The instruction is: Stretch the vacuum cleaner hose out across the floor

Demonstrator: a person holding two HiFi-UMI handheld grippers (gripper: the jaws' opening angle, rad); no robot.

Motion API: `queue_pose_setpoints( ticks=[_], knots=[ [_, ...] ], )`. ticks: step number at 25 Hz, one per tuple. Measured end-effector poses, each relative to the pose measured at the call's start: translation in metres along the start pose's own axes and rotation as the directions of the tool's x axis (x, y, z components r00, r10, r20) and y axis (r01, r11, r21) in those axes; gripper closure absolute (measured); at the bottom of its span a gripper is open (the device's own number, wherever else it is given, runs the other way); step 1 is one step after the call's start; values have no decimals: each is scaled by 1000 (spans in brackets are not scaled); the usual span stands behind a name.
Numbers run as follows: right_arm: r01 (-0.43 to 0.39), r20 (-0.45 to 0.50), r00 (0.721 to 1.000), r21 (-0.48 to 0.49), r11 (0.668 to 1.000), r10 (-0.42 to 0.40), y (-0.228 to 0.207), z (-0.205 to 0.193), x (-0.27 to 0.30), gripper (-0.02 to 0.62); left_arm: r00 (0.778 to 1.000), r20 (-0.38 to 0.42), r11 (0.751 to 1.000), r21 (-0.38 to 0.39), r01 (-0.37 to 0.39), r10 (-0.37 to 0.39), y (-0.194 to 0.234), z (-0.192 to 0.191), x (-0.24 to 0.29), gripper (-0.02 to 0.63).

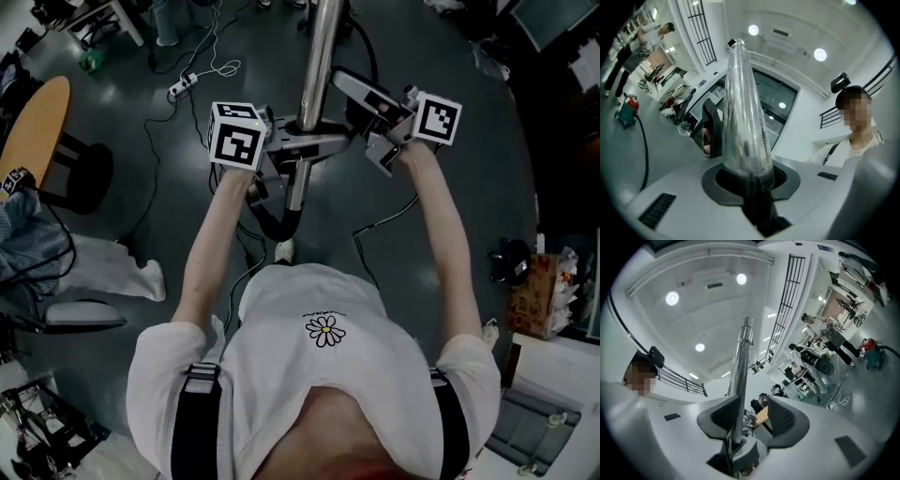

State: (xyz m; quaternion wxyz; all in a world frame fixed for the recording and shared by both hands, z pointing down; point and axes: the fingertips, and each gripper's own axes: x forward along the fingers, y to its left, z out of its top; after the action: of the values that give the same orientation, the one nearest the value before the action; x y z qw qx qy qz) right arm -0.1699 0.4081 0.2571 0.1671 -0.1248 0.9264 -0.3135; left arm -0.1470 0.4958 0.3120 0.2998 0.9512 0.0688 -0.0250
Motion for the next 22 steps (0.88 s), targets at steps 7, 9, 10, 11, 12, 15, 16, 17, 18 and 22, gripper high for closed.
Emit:
queue_pose_setpoints(
  ticks=[7, 9, 10, 11, 12, 15, 16, 17, 18, 22],
  knots=[
    [-45, 11, 999, 33, 998, 45, -7, -10, 30, 417, 1000, -9, 994, -107, -11, 10, 12, -22, -19, 512],
    [-80, -27, 996, 45, 996, 82, 1, -19, 47, 417, 1000, -23, 991, -134, -1, -2, 8, -29, -20, 512],
    [-95, -61, 993, 47, 994, 98, 5, -26, 54, 417, 1000, -26, 990, -144, 6, -10, 5, -32, -21, 512],
    [-105, -90, 990, 46, 993, 109, 8, -33, 59, 417, 999, -29, 989, -147, 11, -15, 3, -35, -22, 512],
    [-108, -106, 988, 40, 993, 112, 10, -37, 61, 417, 999, -36, 990, -143, 9, -14, 3, -37, -24, 512],
    [-97, -102, 990, 9, 995, 97, 6, -42, 60, 417, 998, -66, 993, -119, -13, 5, 8, -43, -27, 512],
    [-91, -94, 991, 3, 996, 91, 6, -42, 59, 417, 998, -70, 993, -117, -13, 5, 9, -44, -28, 512],
    [-86, -88, 992, -2, 996, 85, 6, -42, 59, 417, 997, -72, 993, -118, -11, 2, 8, -44, -29, 512],
    [-79, -85, 993, -8, 997, 78, 7, -42, 57, 417, 997, -73, 993, -119, -7, -1, 7, -45, -29, 512],
    [-55, -90, 995, -61, 997, 50, 13, -45, 53, 417, 997, -79, 993, -122, 8, -18, 1, -48, -27, 512]
  ],
)
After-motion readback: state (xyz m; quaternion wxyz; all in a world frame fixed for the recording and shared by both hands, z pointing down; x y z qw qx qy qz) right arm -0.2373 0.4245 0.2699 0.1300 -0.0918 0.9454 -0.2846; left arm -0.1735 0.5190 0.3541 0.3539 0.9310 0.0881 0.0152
